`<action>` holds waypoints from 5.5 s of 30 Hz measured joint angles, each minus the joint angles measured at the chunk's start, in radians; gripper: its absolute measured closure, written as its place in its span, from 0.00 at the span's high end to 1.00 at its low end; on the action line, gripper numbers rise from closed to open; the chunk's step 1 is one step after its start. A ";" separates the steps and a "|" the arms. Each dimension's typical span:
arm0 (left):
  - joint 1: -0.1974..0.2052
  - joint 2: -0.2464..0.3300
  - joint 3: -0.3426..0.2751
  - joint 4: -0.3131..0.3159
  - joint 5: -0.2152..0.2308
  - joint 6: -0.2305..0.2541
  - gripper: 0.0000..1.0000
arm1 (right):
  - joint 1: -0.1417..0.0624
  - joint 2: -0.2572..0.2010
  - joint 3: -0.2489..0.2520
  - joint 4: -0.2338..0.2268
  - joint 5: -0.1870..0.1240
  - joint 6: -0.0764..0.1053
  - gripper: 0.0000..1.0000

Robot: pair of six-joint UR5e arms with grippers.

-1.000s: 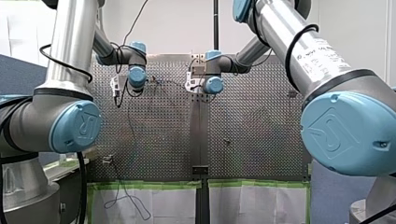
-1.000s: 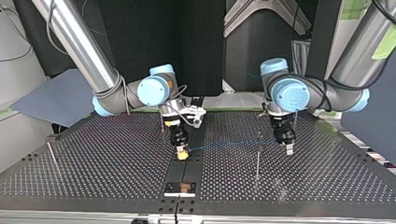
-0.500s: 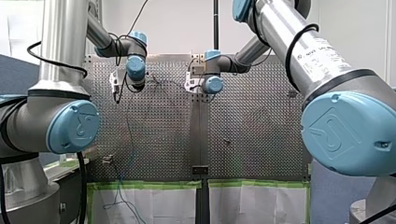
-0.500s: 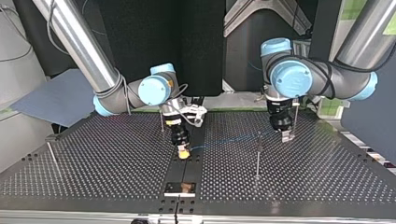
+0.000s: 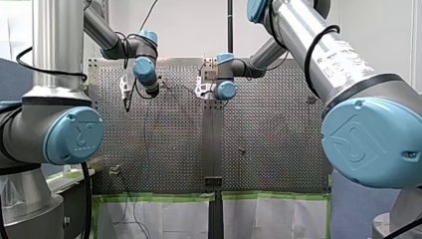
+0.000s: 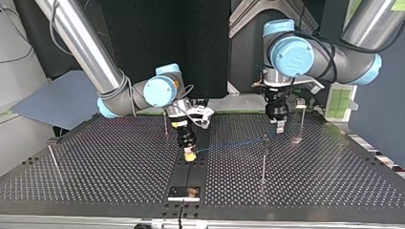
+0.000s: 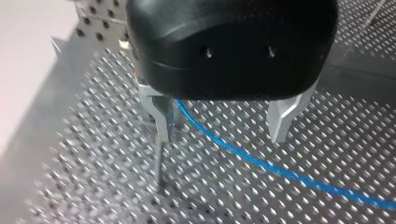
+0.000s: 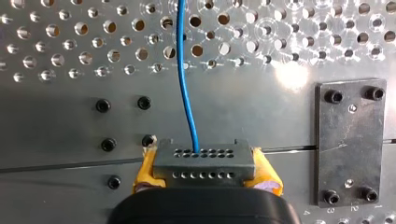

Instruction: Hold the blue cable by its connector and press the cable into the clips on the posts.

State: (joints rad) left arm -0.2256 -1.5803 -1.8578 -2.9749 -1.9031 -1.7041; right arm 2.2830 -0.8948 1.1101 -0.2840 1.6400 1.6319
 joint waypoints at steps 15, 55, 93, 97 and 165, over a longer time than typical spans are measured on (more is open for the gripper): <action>-0.042 0.041 -0.001 0.028 0.009 0.000 1.00 | 0.006 0.000 0.000 0.003 0.000 0.002 0.00; -0.064 0.029 -0.001 0.113 0.007 0.024 1.00 | 0.007 0.000 0.000 0.003 0.000 0.004 0.00; -0.138 -0.172 0.196 0.140 -0.069 0.039 1.00 | 0.007 0.001 0.000 0.000 0.001 -0.004 0.00; -0.133 -0.175 0.225 0.136 -0.077 0.037 1.00 | 0.007 0.001 0.000 -0.001 0.001 -0.004 0.00; -0.325 -0.408 0.229 0.239 -0.203 0.103 0.01 | -0.073 -0.007 0.257 0.043 0.074 -0.052 0.00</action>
State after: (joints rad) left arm -0.5510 -1.9882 -1.6284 -2.7354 -2.1056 -1.6008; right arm 2.2097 -0.9016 1.3673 -0.2410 1.7141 1.5802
